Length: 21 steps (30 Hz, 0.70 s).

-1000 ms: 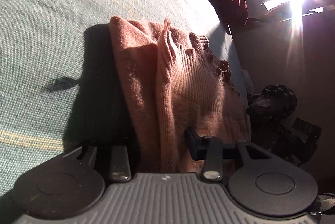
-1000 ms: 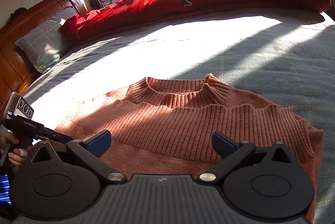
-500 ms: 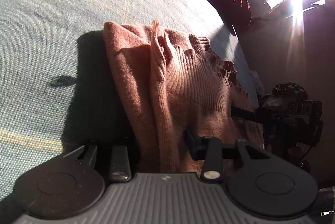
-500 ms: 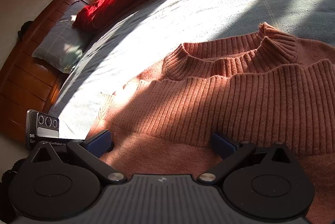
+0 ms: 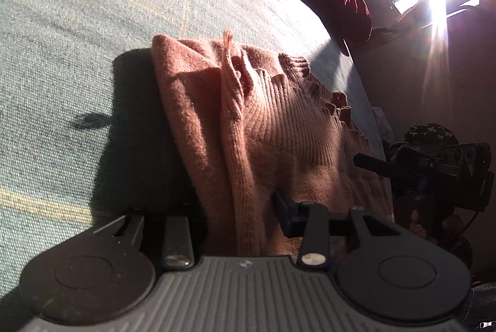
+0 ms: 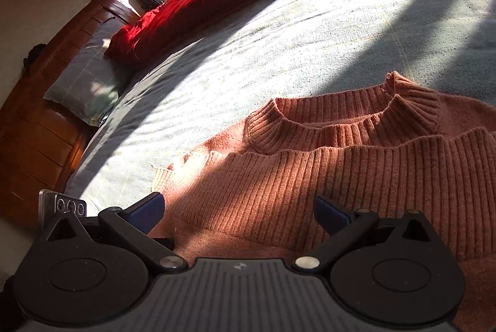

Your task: Fold clothes

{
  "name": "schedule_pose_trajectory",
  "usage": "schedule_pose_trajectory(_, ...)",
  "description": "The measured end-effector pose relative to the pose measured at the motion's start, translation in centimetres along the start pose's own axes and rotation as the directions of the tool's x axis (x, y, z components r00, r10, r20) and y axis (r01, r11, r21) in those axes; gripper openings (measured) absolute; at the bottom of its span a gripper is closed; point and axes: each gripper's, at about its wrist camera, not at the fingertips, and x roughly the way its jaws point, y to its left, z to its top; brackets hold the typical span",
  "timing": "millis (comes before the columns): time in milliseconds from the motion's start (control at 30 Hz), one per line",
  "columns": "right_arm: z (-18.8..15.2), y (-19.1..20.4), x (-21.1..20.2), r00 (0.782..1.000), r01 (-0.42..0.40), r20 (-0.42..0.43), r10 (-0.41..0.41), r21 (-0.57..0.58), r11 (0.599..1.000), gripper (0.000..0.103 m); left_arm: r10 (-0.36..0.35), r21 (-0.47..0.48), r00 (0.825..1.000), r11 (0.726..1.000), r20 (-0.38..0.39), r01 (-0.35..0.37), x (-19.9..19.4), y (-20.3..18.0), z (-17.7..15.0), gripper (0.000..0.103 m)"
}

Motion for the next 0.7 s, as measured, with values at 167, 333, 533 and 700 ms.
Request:
schedule_pose_trajectory(167,-1.3,0.6,-1.2,0.999,-0.007,-0.051,0.008,0.027,1.000,0.103,-0.008,0.000,1.000,1.000,0.009,0.008,0.1,0.4,-0.2,0.041)
schedule_pose_trajectory(333,-3.1,0.0,-0.5,0.995,0.016,-0.102,-0.007,0.083,0.996,0.103,-0.005,0.005,1.000,1.000,0.021,0.005,-0.1,0.3,-0.4,0.041)
schedule_pose_trajectory(533,-3.5,0.8,-1.5,0.997,0.036,-0.072,-0.029,0.094,0.995,0.103,0.015,0.016,0.999,1.000,0.043,-0.016,-0.5,0.0,-0.9,0.041)
schedule_pose_trajectory(700,-5.2,1.7,-1.3,0.995,0.066,-0.082,-0.061,0.058,0.996,0.103,0.027,0.019,0.997,0.999,0.068,-0.028,-0.8,0.0,-1.4,0.041)
